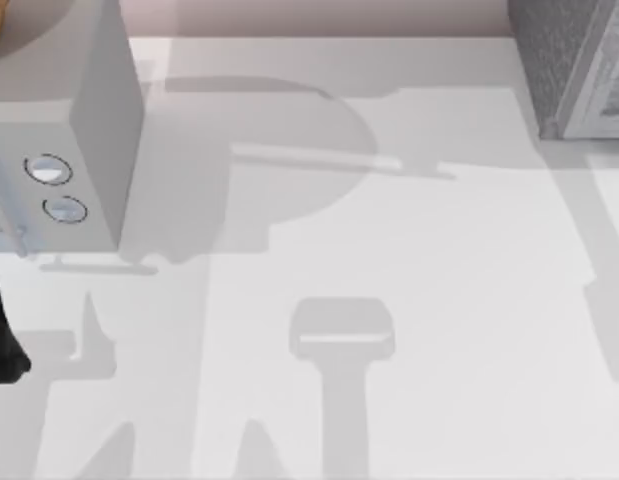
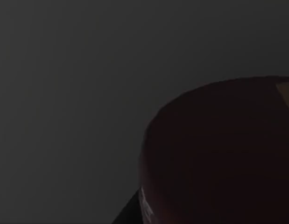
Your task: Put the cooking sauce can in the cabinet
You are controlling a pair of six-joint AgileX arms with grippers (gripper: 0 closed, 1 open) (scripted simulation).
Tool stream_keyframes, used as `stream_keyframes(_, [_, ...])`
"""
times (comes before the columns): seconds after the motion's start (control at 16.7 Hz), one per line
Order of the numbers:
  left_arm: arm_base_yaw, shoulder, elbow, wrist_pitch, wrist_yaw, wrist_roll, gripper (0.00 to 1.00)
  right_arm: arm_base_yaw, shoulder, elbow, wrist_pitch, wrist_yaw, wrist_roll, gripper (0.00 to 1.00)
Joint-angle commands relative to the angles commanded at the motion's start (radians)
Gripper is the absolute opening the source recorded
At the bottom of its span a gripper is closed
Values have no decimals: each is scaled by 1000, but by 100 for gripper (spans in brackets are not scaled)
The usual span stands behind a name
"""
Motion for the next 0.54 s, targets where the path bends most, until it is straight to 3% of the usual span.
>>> stream_keyframes(0.18, [0,0,0,0,0,0,100,0,0,0,0,0,0,98])
stream_keyframes(0.54, [0,0,0,0,0,0,100,0,0,0,0,0,0,100])
